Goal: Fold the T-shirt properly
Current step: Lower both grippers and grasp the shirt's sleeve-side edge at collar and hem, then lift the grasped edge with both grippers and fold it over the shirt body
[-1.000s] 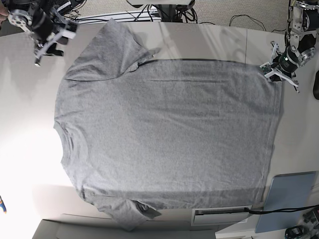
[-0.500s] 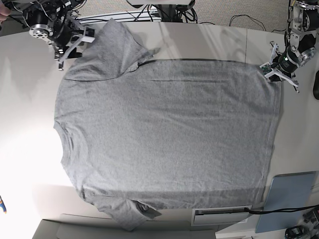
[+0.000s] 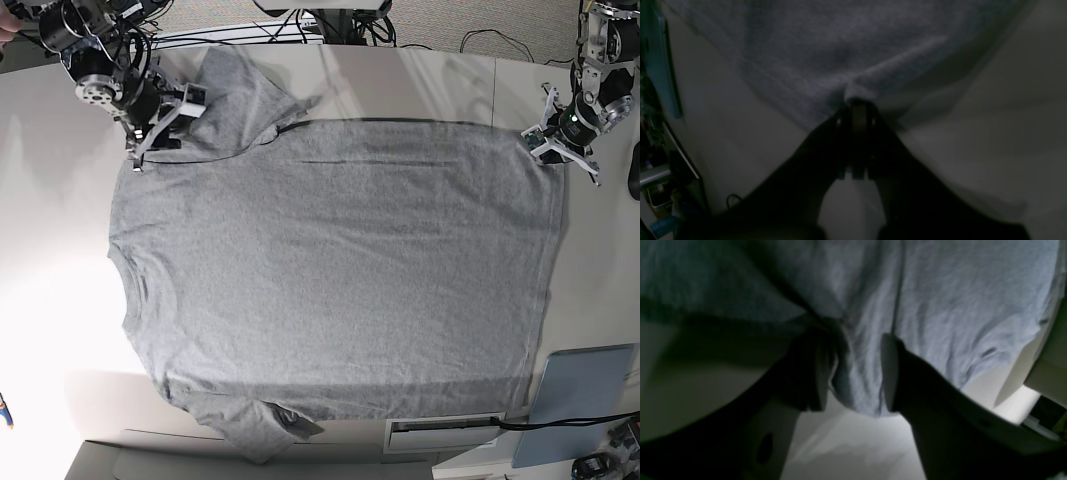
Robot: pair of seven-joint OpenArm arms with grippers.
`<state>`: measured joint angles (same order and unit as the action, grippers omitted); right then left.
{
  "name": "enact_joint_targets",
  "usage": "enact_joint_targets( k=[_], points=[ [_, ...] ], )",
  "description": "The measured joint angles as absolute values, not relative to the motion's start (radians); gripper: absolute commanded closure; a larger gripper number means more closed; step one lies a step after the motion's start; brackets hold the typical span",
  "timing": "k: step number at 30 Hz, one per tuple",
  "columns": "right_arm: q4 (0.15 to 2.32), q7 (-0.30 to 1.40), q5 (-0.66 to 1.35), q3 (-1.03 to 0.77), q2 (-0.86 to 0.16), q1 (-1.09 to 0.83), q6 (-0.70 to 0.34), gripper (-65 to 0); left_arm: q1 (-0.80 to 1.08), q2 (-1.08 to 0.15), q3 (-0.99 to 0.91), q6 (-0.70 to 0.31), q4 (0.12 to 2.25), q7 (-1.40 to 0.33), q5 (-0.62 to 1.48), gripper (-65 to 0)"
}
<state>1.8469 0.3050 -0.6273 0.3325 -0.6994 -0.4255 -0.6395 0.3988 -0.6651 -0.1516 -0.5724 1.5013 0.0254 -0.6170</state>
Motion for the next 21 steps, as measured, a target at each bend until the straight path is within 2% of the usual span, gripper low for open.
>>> enact_joint_targets(
  k=[3,7,10,13,16,21],
  points=[
    [1.836,0.303,-0.625,0.335,-0.691,-0.413,-0.64,-18.3,0.399,-0.665,-0.152,-0.572,1.501,0.025,-0.617,0.0],
    [1.831,0.329,-0.624,0.337,-0.669,-0.413,-0.644,-0.6,0.399,-0.665,-0.152,-0.572,1.501,0.028,-0.617,0.0],
    [1.83,0.366,-0.622,0.339,-0.649,-0.413,-0.62,0.0,0.399,-0.665,-0.152,-0.572,1.501,0.033,-0.616,0.0],
    [1.831,0.414,-0.566,0.34,-0.643,-0.41,-0.609,0.0,0.402,-0.664,-0.151,-0.575,1.495,0.091,-0.509,0.0],
    [1.848,0.506,-0.494,0.34,-0.642,-0.407,-0.609,0.0,0.404,-0.653,-0.145,-0.577,1.495,0.107,-0.448,0.0],
    [1.924,0.633,-0.494,0.343,-0.654,-0.468,-0.589,0.0,0.437,-0.654,-0.18,-0.616,1.522,0.098,-0.415,0.0]
  ],
)
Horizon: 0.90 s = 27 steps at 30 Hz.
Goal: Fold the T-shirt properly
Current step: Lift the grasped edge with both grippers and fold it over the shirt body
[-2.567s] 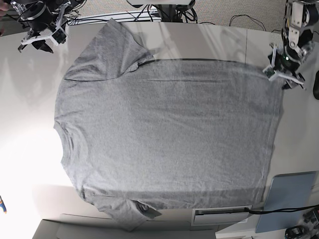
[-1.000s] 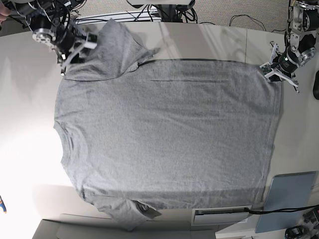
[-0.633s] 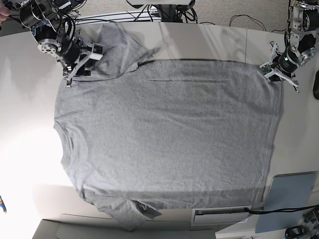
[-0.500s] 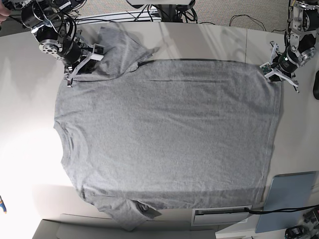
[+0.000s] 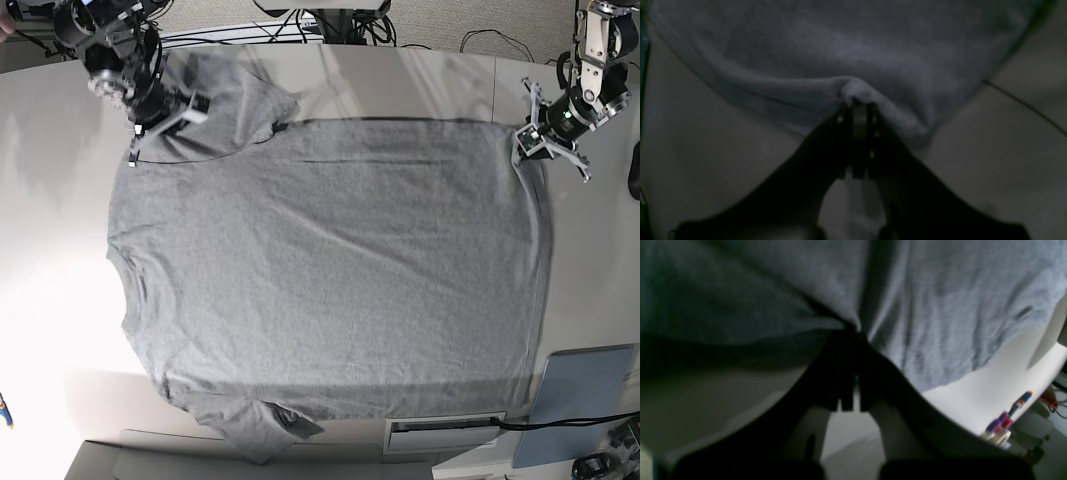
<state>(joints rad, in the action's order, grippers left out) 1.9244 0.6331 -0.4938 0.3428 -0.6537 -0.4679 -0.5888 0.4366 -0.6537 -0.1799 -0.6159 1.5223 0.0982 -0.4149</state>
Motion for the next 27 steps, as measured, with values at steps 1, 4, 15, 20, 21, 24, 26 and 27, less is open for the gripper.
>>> enact_joint_targets(
  k=[1,4,15,20,21,24,26,27],
  points=[
    [1.943,0.643,-0.494,0.344,-0.657,-0.487,-0.587,0.0,0.459,-0.653,-0.194,-0.637,1.537,0.096,-0.386,0.0],
    [2.003,0.694,-0.498,0.344,-0.662,-0.542,-0.579,0.0,0.532,-0.645,-0.236,-0.683,1.59,0.082,-0.342,0.0],
    [2.162,0.812,-0.606,0.342,-0.667,-0.773,-0.492,0.0,0.764,-0.645,-0.408,-0.7,1.732,0.062,-0.299,0.0],
    [2.197,0.811,-0.677,0.343,-0.667,-0.882,-0.448,0.0,0.822,-0.645,-0.444,-0.693,1.741,0.058,-0.294,0.0],
    [2.2,0.812,-0.693,0.342,-0.667,-0.901,-0.44,0.0,0.829,-0.646,-0.448,-0.686,1.742,0.057,-0.294,0.0],
    [2.21,0.811,-0.741,0.342,-0.667,-0.942,-0.41,0.0,0.842,-0.645,-0.455,-0.686,1.742,0.056,-0.294,0.0],
    [2.212,0.81,-0.765,0.342,-0.667,-0.957,-0.384,0.0,0.841,-0.645,-0.465,-0.686,1.742,0.057,-0.292,0.0],
    [2.212,0.81,-0.781,0.342,-0.667,-0.957,-0.376,0.0,0.839,-0.645,-0.474,-0.68,1.742,0.054,-0.274,0.0]
  ],
)
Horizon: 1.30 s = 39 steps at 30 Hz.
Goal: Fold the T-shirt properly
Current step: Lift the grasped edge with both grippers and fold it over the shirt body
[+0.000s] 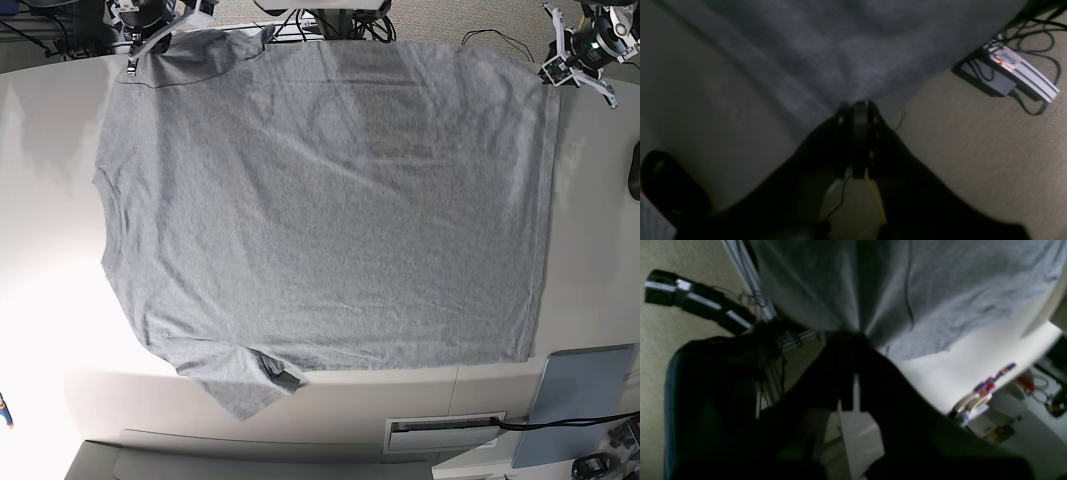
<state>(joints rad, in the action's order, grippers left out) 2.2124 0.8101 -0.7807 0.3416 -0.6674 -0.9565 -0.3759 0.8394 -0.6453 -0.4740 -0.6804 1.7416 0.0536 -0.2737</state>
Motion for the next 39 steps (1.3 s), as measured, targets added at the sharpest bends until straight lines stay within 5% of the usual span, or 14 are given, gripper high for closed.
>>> enact_joint_targets(
  k=[8,39],
  points=[
    [2.213,0.805,-0.882,0.342,-0.667,-0.88,-0.246,0.0,0.783,-0.645,-0.53,-0.628,1.744,-0.007,-0.104,0.0],
    [2.057,0.627,-0.598,0.348,-0.731,-0.392,-0.21,0.0,0.439,-0.557,-0.444,-0.553,1.717,-0.18,-0.002,0.0]
  ],
)
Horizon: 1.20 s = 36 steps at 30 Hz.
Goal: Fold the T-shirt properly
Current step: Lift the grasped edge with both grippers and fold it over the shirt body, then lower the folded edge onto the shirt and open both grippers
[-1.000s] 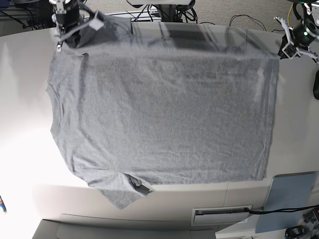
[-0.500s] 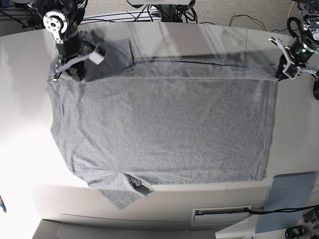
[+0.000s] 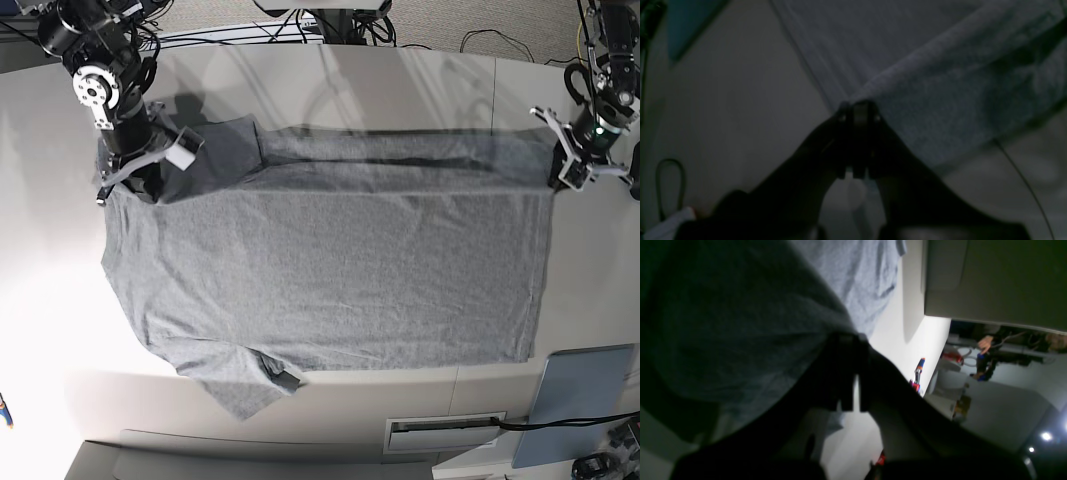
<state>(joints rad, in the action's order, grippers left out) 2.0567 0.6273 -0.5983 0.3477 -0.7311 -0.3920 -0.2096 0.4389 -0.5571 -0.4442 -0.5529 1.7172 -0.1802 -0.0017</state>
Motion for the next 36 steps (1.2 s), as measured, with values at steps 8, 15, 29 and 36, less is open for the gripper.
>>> enact_joint_targets(
  k=[8,15,29,36],
  points=[
    [2.006,0.613,-0.563,0.349,-0.731,-0.312,-0.21,0.0,0.367,-0.557,-0.444,-0.561,1.717,-0.22,0.022,0.0],
    [2.006,0.613,-0.524,0.349,-0.731,-0.254,-0.209,0.0,0.355,-0.557,-0.444,-0.557,1.716,-0.244,0.051,0.0],
    [2.001,0.622,-0.525,0.349,-0.731,-0.252,-0.209,0.0,0.316,-0.557,-0.444,-0.558,1.706,-0.239,0.052,0.0],
    [2.001,0.624,-0.525,0.35,-0.731,-0.252,-0.209,0.0,0.241,-0.556,-0.443,-0.563,1.618,-0.232,0.07,0.0]
  ],
)
